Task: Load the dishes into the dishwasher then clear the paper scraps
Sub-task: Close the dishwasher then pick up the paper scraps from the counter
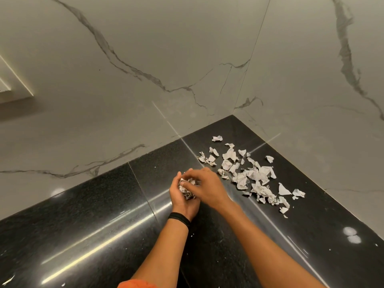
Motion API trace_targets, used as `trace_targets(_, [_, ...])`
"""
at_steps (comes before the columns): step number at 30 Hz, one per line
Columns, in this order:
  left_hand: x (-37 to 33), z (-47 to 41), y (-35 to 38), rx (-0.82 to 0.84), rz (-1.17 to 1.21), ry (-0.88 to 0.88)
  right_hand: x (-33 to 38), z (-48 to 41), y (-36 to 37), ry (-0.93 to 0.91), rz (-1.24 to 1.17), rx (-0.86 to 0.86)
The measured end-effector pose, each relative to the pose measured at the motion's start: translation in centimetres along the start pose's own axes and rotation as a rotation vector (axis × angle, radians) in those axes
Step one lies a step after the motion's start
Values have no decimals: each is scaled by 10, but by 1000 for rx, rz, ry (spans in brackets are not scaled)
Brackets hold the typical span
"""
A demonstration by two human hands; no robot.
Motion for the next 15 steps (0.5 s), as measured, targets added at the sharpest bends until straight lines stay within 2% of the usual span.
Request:
trace_targets(2, [-1, 2, 1, 12, 19, 1, -2, 2, -5, 43, -117, -50])
trace_targets(5, [-6, 3, 3, 33, 63, 40, -10, 3, -26, 141, -419, -251])
trace_targets(8, [-11, 3, 3, 16, 72, 66, -35, 13, -33, 229, -340, -317])
trace_targets(11, [-15, 2, -3, -19, 67, 88, -66, 33, -17, 259, -56, -132])
trace_targets(13, [-17, 3, -8, -45, 64, 96, -73, 46, 8, 187, 122, 62])
trace_targets(15, [-19, 4, -13, -70, 57, 101, -71, 56, 27, 112, 210, 135])
Point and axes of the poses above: each hand's wrist, its own z-axis away from the middle knuckle, its own y-axis out of the palm, x = y × z, the point moved 8 cm from there along -z, towards the middle knuckle, and after that the axes turned 13 degrees about -y, right-handed, at the moved point
